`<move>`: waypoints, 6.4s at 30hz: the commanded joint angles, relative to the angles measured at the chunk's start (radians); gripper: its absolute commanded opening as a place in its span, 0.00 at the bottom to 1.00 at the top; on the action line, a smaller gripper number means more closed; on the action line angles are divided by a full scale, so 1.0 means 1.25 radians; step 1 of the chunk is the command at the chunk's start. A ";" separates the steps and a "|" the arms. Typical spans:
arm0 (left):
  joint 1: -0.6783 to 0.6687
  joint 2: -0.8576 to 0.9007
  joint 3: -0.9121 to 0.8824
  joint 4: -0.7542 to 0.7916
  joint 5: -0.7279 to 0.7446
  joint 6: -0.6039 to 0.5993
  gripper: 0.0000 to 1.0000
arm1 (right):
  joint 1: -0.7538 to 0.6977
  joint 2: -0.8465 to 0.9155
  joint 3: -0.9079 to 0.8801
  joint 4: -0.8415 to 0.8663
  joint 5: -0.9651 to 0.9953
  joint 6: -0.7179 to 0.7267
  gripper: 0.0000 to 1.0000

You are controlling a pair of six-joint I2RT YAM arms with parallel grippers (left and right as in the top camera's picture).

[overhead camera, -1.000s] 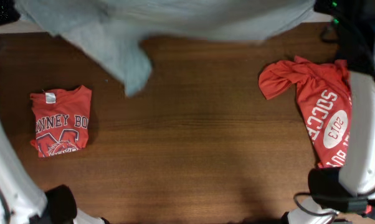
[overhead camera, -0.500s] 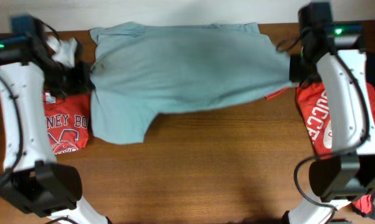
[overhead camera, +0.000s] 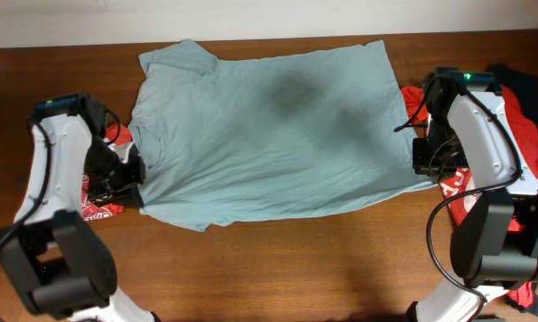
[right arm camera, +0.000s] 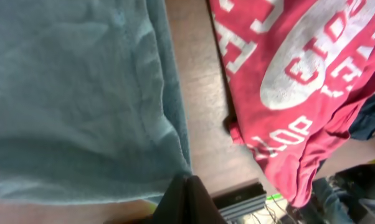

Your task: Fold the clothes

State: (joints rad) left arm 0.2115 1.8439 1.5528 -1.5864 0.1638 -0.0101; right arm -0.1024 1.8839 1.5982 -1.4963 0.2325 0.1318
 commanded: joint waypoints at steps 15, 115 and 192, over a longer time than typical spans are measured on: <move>0.022 -0.285 -0.211 0.037 0.022 -0.034 0.00 | -0.003 -0.214 -0.151 -0.015 -0.055 0.043 0.04; 0.097 -0.021 -0.244 0.712 -0.089 -0.080 0.06 | -0.002 0.059 -0.297 0.539 -0.204 0.002 0.35; 0.018 0.034 -0.108 0.404 -0.003 0.076 0.33 | -0.002 0.059 -0.297 0.482 -0.183 -0.016 0.36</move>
State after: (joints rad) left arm 0.2314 1.8870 1.4536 -1.1088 0.1825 0.0647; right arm -0.1024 1.9461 1.2377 -0.8867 -0.0116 0.1055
